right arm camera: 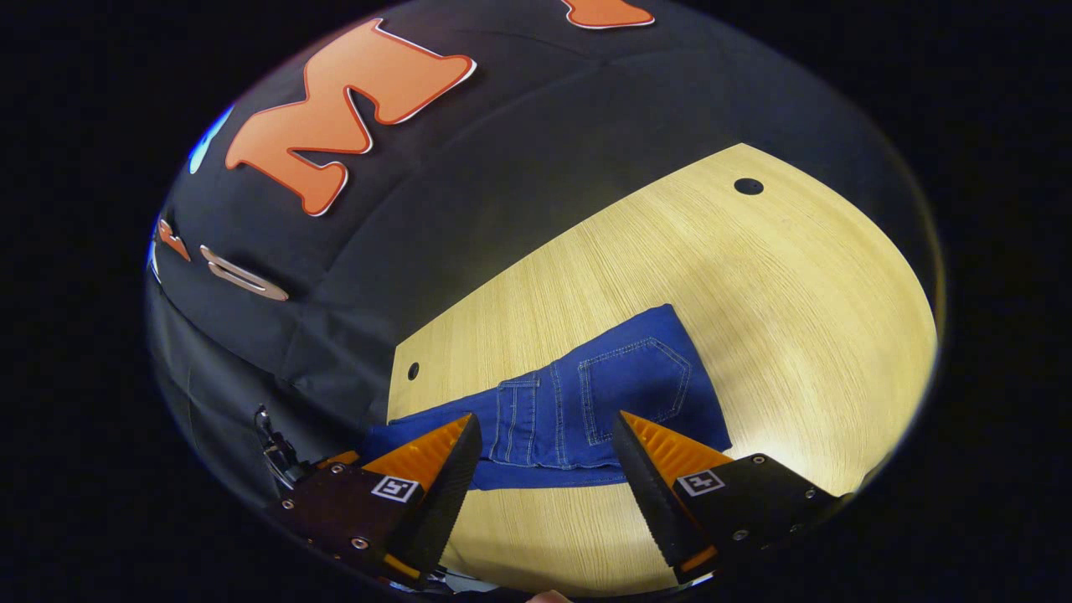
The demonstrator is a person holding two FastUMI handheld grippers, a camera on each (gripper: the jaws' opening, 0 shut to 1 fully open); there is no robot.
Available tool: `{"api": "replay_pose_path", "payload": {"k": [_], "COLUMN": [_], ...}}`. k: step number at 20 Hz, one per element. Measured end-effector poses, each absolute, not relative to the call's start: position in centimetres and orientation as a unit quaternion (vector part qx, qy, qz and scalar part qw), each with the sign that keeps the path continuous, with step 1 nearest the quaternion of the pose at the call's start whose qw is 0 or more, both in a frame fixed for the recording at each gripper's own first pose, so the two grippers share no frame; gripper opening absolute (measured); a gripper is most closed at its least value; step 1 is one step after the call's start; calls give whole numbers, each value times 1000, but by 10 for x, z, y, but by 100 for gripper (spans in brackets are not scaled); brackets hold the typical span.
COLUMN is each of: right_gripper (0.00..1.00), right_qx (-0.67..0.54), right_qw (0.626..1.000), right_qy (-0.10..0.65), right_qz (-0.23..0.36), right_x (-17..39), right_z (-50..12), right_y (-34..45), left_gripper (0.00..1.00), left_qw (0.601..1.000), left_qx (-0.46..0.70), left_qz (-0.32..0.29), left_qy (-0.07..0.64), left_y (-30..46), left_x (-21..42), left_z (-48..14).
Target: Grasp the waist and the cuffs of the jeans and fold them to make the two legs overlap; first hold the waist and fold one-third of the jeans toward the cuffs, then hold the cuffs and fold the remaining one-third in the same direction to finish folding.
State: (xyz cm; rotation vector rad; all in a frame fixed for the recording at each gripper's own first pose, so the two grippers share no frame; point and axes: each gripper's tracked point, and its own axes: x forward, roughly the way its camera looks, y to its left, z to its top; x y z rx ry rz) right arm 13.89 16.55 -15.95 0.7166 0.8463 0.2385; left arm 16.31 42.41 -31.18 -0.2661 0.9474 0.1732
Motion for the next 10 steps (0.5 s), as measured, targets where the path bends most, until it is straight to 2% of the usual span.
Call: {"api": "replay_pose_path", "payload": {"k": [1, 2, 7, 8, 9, 10], "right_gripper": [96, 96, 96, 96, 96, 96], "right_qx": [341, 342, 347, 349, 351, 353], "right_qw": [843, 842, 839, 838, 838, 838], "right_qy": [402, 404, 409, 409, 408, 408], "right_qz": [111, 106, 92, 93, 89, 86], "right_x": [138, 137, 136, 137, 138, 139], "right_z": [-162, -164, -168, -166, -167, -167], "right_y": [165, 164, 165, 167, 166, 165], "left_gripper": [18, 34, 84, 85, 89, 84], "left_qw": [872, 867, 828, 827, 820, 821], "left_qx": [-128, -130, -167, -170, -174, -135], "left_qz": [96, 102, 113, 108, 93, 91], "left_qy": [463, 471, 523, 525, 537, 547], "left_y": [433, 438, 448, 446, 436, 439], "left_x": [164, 164, 151, 153, 150, 151], "left_z": [-318, -326, -393, -397, -405, -416]}}
